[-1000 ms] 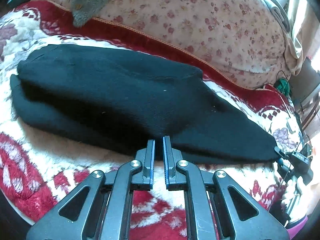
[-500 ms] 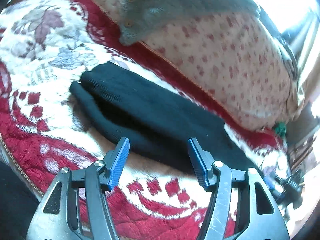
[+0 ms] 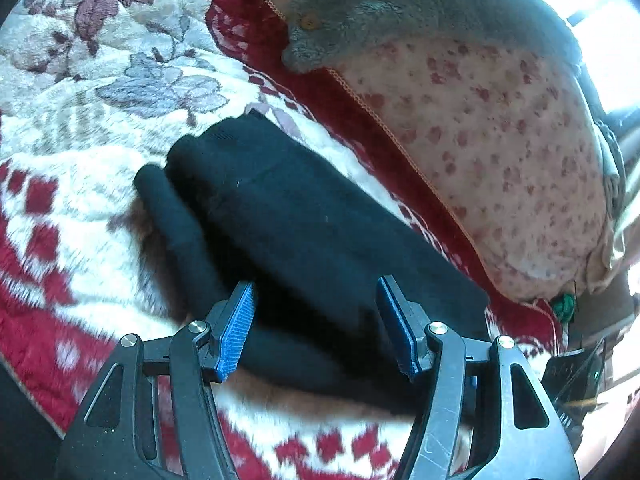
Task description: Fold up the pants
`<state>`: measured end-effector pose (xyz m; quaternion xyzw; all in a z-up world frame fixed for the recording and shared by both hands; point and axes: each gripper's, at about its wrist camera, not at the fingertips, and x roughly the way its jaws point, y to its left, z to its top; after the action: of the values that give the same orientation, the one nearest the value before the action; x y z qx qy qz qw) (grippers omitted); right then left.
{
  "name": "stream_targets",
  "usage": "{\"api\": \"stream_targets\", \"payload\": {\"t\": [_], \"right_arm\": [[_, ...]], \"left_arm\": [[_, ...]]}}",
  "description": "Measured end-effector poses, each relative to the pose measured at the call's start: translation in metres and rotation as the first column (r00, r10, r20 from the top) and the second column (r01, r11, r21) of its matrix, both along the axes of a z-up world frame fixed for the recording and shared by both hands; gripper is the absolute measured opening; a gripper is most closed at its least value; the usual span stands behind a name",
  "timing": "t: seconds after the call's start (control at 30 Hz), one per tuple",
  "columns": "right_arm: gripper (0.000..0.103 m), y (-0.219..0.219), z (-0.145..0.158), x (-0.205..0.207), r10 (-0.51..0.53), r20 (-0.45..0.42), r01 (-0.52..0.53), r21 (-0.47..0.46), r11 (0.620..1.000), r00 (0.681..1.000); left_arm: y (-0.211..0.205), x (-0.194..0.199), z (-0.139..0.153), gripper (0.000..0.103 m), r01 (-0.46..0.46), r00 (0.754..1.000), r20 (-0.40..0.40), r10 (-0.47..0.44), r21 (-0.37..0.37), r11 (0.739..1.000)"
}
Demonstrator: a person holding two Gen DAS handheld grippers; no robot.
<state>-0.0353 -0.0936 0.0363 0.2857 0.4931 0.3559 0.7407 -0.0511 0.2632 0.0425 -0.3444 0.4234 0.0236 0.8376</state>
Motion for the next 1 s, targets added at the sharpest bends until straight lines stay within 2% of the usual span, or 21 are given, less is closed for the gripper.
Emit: {"api": "stream_targets", "payload": {"t": [0.1,0.13,0.17,0.2,0.27,0.43,0.53,0.6,0.7,0.77,0.87,0.93,1.0], "right_arm": [[0.029,0.011,-0.007,0.009,-0.018,-0.008,0.018,-0.002,1.000,1.000],[0.029,0.011,-0.012,0.010,-0.024,-0.019,0.024,0.000,1.000,1.000],[0.029,0.012,-0.016,0.011,-0.029,-0.029,0.029,-0.004,1.000,0.999],[0.029,0.011,-0.019,0.010,-0.030,-0.035,0.030,-0.012,0.999,0.999],[0.029,0.011,-0.022,0.010,-0.026,-0.040,0.025,-0.021,0.999,0.999],[0.034,0.009,-0.014,0.004,-0.005,-0.027,0.004,-0.030,1.000,1.000],[0.035,0.011,-0.010,0.000,0.009,-0.020,-0.009,-0.020,1.000,1.000],[0.035,0.015,-0.011,0.000,0.012,-0.021,-0.013,-0.016,1.000,1.000],[0.035,0.020,-0.017,0.000,0.017,-0.041,-0.018,-0.027,0.999,0.999],[0.036,0.026,-0.024,0.001,0.029,-0.050,-0.032,-0.069,0.997,0.998],[0.036,0.030,-0.022,0.000,0.041,-0.030,-0.044,-0.100,0.994,0.999],[0.036,0.031,-0.016,-0.002,0.047,-0.020,-0.049,-0.132,0.990,0.999],[0.036,0.031,-0.006,-0.007,0.044,0.001,-0.044,-0.109,0.993,0.999]], "left_arm": [[0.005,0.010,0.000,0.060,-0.034,0.999,0.011,0.034,0.003,0.999],[0.005,0.015,0.000,0.055,-0.043,0.999,0.012,0.043,0.019,0.999],[0.004,0.018,0.001,0.033,-0.043,0.999,0.007,0.043,0.039,0.998],[0.003,0.020,0.001,0.016,-0.034,0.999,0.001,0.034,0.056,0.998],[0.001,0.021,0.005,0.011,-0.009,1.000,0.017,0.008,0.074,0.997],[0.006,-0.002,0.031,0.009,0.002,0.994,0.107,-0.011,0.085,0.996],[0.004,-0.019,0.039,0.009,0.000,0.989,0.143,-0.025,0.167,0.986],[0.004,-0.023,0.028,0.009,-0.009,0.994,0.112,-0.015,0.211,0.978],[0.011,-0.017,-0.001,0.009,-0.006,1.000,0.030,0.000,0.201,0.980],[0.018,-0.014,-0.018,0.010,-0.020,1.000,0.009,0.019,0.153,0.988],[0.016,-0.016,-0.006,0.016,-0.019,0.999,0.034,0.013,0.188,0.982],[0.018,-0.022,0.004,0.020,-0.048,0.998,0.038,0.041,0.219,0.974],[0.022,-0.028,0.011,0.021,-0.070,0.997,0.052,0.059,0.223,0.972]]}}
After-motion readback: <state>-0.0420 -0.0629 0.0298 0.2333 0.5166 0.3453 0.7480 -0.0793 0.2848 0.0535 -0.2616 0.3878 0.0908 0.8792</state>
